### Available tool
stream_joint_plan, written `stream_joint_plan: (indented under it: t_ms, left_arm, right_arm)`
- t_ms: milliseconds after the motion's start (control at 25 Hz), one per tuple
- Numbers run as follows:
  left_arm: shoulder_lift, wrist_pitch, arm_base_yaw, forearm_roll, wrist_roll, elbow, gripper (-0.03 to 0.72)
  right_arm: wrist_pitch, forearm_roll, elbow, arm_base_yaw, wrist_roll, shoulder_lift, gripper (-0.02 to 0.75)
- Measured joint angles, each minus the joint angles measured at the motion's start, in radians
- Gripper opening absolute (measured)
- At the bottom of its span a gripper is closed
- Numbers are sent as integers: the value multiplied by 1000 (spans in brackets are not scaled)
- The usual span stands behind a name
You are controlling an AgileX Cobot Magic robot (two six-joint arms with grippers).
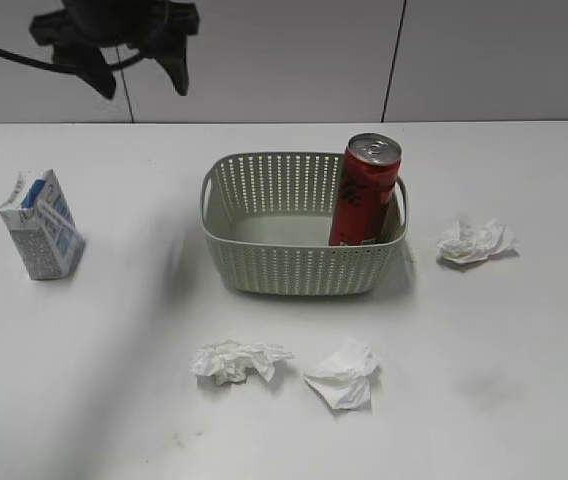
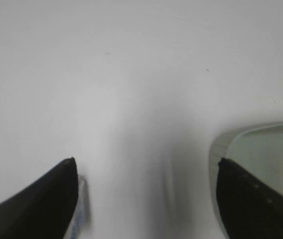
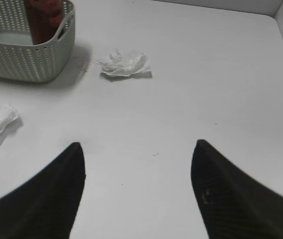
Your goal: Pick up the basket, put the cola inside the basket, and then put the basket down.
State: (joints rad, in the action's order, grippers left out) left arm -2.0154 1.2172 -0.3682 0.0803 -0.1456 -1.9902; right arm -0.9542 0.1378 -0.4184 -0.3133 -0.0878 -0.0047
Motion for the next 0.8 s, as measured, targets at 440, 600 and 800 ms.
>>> stream_joint_plan:
  t_ms: [440, 600, 800]
  left_arm:
    - [226, -1, 159, -48, 48, 125, 651]
    - [348, 0, 168, -72, 52, 346, 645]
    - [503, 2, 168, -125, 52, 666, 578]
  right_arm:
    - [0, 1, 0, 245, 0, 0, 521]
    - [1, 1, 0, 250, 0, 0, 521]
    - [1, 1, 0, 250, 0, 0, 521]
